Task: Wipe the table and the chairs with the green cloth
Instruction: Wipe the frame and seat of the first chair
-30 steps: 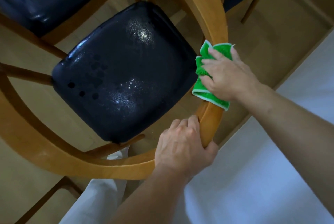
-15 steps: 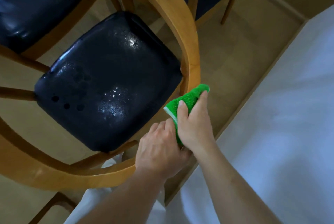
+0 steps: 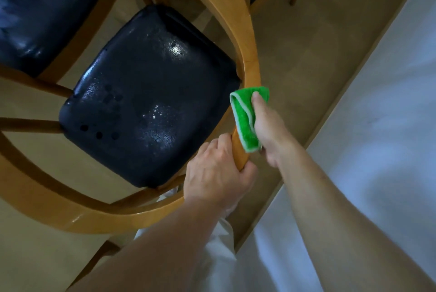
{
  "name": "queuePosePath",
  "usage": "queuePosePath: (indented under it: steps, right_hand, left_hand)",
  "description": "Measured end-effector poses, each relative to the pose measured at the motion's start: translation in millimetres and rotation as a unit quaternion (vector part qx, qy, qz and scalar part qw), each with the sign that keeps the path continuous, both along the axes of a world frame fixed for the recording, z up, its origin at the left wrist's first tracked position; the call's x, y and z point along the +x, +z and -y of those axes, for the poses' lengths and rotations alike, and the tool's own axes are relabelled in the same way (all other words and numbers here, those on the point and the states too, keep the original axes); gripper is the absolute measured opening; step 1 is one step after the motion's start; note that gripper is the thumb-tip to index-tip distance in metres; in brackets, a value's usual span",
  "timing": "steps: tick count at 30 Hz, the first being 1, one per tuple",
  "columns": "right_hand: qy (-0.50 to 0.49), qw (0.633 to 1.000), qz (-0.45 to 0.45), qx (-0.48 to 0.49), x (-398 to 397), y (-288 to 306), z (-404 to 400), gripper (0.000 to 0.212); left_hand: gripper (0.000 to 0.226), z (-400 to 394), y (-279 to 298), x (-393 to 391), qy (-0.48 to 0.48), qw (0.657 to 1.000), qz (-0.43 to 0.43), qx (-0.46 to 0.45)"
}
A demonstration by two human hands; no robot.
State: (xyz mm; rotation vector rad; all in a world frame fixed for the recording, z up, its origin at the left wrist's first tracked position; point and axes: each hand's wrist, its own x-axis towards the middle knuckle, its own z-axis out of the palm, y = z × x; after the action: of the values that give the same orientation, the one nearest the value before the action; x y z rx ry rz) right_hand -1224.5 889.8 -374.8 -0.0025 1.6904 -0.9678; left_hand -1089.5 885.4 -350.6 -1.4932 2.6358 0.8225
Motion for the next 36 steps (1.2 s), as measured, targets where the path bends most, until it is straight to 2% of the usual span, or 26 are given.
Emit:
queuePosePath:
  steps: [2,5,9,13,19,22,29,32,36]
  right_hand:
    - [0.035,0.998,0.043,0.008,15,10,-20,0.061]
    - [0.081,0.995,0.032,0.044,27,20,-29,0.065]
    - [0.078,0.989,-0.087,0.089,23,20,-9,0.064]
    - [0.086,0.968,-0.222,0.086,0,9,27,0.056]
    - [0.141,0.932,-0.329,0.058,-39,-7,82,0.053]
    - [0.13,0.93,-0.339,0.055,-35,-6,77,0.052]
    - [0.189,0.924,-0.299,0.147,9,16,12,0.063]
    - [0.195,0.919,-0.289,0.182,13,14,12,0.065]
    - [0.172,0.906,-0.33,0.203,12,5,25,0.062]
  left_hand:
    - [0.033,0,0,1,-0.004,1.0,-0.001,0.014]
    - [0.034,1,0,1,-0.009,1.0,0.003,0.015]
    - [0.035,0,-1,1,-0.011,1.0,0.015,0.006]
    - [0.03,-1,1,-1,-0.005,1.0,0.019,0.003]
    - [0.029,-1,3,0,-0.003,1.0,0.012,0.004]
    - [0.03,-1,2,0,-0.002,1.0,0.011,0.002]
    - [0.033,1,1,0,-0.01,1.0,0.008,0.018]
    - [0.037,3,1,-1,-0.01,0.999,0.013,0.029]
    - [0.039,4,2,-1,-0.014,0.999,0.023,0.035]
